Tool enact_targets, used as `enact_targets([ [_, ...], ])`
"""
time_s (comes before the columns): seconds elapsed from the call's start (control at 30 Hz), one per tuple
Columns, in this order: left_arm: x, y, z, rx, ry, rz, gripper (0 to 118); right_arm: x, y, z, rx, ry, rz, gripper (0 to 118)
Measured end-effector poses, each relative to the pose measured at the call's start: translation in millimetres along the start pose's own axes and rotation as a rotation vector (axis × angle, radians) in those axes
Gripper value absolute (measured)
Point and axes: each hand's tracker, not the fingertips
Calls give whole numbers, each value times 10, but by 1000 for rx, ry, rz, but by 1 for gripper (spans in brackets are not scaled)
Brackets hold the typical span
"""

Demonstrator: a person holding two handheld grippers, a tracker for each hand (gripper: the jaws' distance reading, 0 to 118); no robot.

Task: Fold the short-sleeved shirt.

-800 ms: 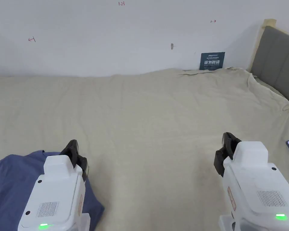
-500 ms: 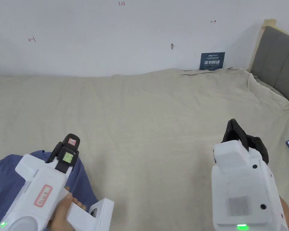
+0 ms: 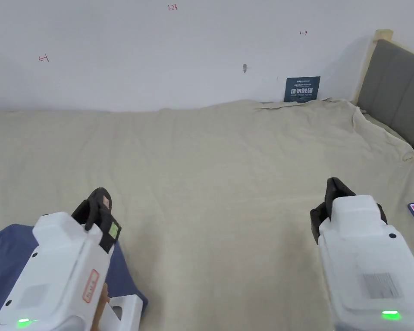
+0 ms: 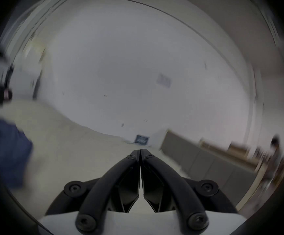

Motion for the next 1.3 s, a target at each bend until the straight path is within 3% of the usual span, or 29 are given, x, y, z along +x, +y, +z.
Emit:
enact_targets([
  [0.13,182,-102,12,17,44,-211,0,81,-44,-23,-44,30,-148,1],
  [0.23,212,-184,12,0,46,-300,0,108,-78,-40,-51,28,-138,1],
  [0.6,187,-189,24,-2,38,-259,0,-54,36,78,-46,39,-117,1],
  [1.3,146,-185,24,2,46,-238,0,-3,54,67,-46,43,-107,1],
])
